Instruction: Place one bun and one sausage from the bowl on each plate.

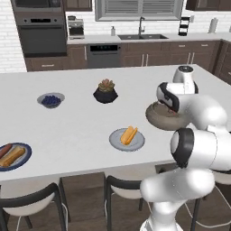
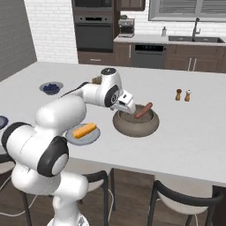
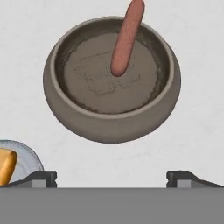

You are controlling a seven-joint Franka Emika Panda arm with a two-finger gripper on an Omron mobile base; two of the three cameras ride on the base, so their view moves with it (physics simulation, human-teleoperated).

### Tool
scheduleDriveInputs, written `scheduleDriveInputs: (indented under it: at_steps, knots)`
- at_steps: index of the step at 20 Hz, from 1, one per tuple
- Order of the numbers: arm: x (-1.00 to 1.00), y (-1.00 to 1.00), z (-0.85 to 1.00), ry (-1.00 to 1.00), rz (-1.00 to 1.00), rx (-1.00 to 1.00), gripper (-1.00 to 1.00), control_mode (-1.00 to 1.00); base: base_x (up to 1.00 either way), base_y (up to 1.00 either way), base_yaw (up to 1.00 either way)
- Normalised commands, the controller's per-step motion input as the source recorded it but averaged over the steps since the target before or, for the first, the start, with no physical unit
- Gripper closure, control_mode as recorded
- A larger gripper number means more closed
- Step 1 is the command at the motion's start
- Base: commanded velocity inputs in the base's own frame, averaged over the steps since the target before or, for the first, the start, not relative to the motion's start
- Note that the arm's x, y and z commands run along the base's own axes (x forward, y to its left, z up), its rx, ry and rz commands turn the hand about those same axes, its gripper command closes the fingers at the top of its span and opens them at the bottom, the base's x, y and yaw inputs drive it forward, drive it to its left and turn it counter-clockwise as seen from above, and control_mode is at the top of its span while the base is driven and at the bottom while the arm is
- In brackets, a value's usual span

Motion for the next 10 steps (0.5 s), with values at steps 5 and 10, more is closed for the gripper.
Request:
scheduleDriveInputs:
  at_steps: [5, 10]
  knots:
    - [0.97, -0.46, -0.1, 0.02, 0.0, 0.04, -1.0, -1.0, 0.0, 0.0, 0.0]
    - [0.7, -0.44, -0.33, 0.04, 0.0, 0.0, -1.0, -1.0, 0.0, 0.0, 0.0]
